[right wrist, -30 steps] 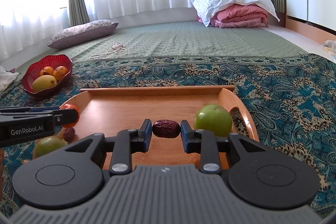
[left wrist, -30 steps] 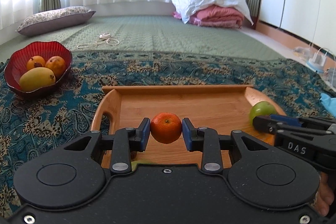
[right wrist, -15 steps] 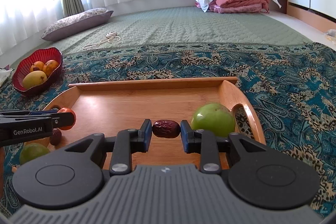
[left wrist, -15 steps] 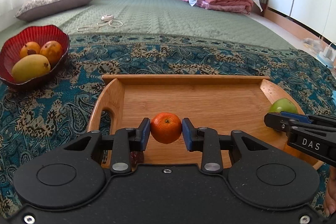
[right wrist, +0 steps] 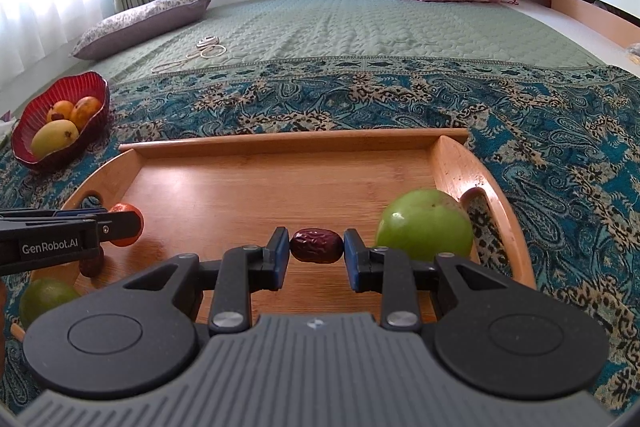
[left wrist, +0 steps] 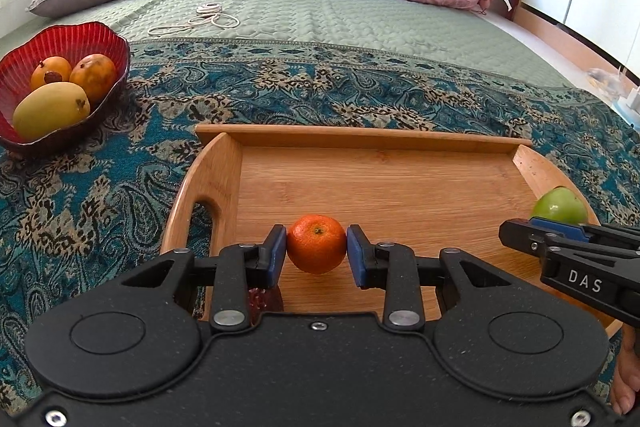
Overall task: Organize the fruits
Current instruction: 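Lift the orange with the left tool while the right tool carries the date over the tray, then lower and open the left tool on the tray while the right tool releases the date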
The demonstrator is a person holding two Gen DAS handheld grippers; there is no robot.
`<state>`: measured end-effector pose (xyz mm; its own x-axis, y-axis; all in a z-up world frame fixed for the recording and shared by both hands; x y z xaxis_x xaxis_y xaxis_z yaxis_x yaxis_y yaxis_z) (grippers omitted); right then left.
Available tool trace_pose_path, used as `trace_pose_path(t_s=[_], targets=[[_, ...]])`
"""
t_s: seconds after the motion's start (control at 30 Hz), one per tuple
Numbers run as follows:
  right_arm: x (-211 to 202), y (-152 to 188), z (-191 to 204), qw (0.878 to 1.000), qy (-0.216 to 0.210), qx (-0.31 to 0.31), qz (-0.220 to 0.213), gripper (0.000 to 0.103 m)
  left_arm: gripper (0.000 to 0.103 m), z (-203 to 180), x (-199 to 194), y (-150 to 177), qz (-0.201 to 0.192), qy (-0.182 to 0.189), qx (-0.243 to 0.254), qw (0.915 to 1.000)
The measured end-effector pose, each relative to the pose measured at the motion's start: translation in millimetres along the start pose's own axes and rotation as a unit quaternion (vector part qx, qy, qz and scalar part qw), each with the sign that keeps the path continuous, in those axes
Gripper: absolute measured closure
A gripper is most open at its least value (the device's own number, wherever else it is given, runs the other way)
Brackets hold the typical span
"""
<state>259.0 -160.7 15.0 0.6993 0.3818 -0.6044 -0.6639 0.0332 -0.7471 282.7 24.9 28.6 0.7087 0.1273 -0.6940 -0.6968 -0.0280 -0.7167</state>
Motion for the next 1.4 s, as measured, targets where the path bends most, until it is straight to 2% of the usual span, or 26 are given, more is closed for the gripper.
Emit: trace_pose_path(t_s=[0.63, 0.73, 0.83, 1.03, 1.2, 1.4], targets=[[11, 7, 3, 1.000, 0.006, -0.010, 0.013, 0.067, 0.071, -4, 6, 3, -0.005, -0.002, 0.010, 0.9999], [10, 7, 3, 1.000, 0.006, -0.010, 0.013, 0.062, 0.071, -4, 6, 3, -0.007, -0.003, 0.012, 0.9999], [10, 7, 4, 1.000, 0.004, -0.009, 0.011, 0.062, 0.070, -4, 4, 3, -0.011, -0.006, 0.015, 0.9998], [5, 7, 6, 1.000, 0.001, -0.017, 0.005, 0.058, 0.055, -2, -2, 2, -0.016, -0.008, 0.012, 0.9998], [-5, 5, 11, 1.000, -0.004, -0.023, -0.007, 0.048, 0.044, -1, -12, 0, -0.032, -0.009, 0.011, 0.9994], [-21, 1, 17, 0.999, 0.000, -0.040, -0.026, 0.039, 0.023, 0, -32, -1, -0.063, -0.011, 0.016, 0.9978]])
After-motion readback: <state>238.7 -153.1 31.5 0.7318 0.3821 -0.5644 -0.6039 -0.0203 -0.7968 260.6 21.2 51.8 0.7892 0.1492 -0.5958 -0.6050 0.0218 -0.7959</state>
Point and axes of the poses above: each gripper's, at about its wrist camera, not at the fingertips, and x roughly the way its jaws point, z to its left, y to its underside, the point moved 4 cm from there along x, roughly the way its jaws point, and after that the axes turned 14 degrees about -y, right-handed, at the moved point
